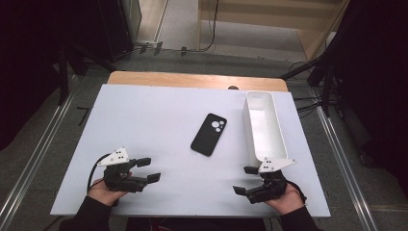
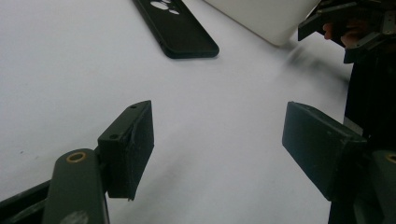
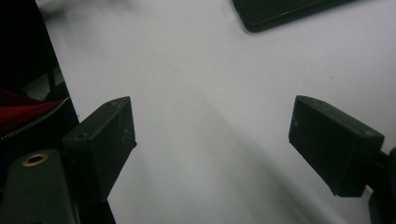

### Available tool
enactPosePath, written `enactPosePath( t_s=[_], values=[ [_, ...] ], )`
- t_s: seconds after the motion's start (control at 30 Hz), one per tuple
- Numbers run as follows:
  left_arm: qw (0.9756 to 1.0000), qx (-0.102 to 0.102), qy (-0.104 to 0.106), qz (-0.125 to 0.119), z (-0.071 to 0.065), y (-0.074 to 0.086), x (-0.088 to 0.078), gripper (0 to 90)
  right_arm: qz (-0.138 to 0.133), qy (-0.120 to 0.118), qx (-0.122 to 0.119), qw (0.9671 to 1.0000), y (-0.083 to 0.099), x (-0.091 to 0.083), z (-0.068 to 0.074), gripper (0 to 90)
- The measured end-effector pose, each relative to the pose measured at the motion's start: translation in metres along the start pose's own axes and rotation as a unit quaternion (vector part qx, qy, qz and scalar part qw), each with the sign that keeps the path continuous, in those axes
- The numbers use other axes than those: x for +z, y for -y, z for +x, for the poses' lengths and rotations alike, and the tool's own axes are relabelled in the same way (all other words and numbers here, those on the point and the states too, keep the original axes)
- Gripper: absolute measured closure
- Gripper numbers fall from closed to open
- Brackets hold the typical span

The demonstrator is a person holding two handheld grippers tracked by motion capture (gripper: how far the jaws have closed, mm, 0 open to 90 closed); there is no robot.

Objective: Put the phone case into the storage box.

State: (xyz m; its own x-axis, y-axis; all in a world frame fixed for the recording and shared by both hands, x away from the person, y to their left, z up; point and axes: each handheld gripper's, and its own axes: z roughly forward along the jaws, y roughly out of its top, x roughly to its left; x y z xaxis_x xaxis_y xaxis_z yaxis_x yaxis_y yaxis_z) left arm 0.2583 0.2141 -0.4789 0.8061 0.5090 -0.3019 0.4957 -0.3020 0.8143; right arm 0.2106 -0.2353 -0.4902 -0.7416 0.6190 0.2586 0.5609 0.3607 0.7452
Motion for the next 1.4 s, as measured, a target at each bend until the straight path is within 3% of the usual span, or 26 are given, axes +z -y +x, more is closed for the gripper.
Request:
enactPosePath(
  t_s=[0.3,1.2,1.4],
  values=[
    [0.9999,-0.011,0.002,-0.004,0.0007,-0.0002,0.0005,25.0,-0.001,-0.005,-0.002,1.0000,0.0001,0.0009,0.0010,13.2],
    [0.9999,-0.010,-0.003,-0.011,0.0014,-0.0018,-0.0010,24.9,-0.004,-0.011,0.001,0.9999,-0.0002,0.0010,0.0010,13.2],
    [0.9994,-0.015,-0.019,-0.022,0.0001,-0.0038,-0.0028,24.9,-0.006,-0.012,-0.003,0.9999,-0.0002,0.0017,0.0015,13.2]
  ],
)
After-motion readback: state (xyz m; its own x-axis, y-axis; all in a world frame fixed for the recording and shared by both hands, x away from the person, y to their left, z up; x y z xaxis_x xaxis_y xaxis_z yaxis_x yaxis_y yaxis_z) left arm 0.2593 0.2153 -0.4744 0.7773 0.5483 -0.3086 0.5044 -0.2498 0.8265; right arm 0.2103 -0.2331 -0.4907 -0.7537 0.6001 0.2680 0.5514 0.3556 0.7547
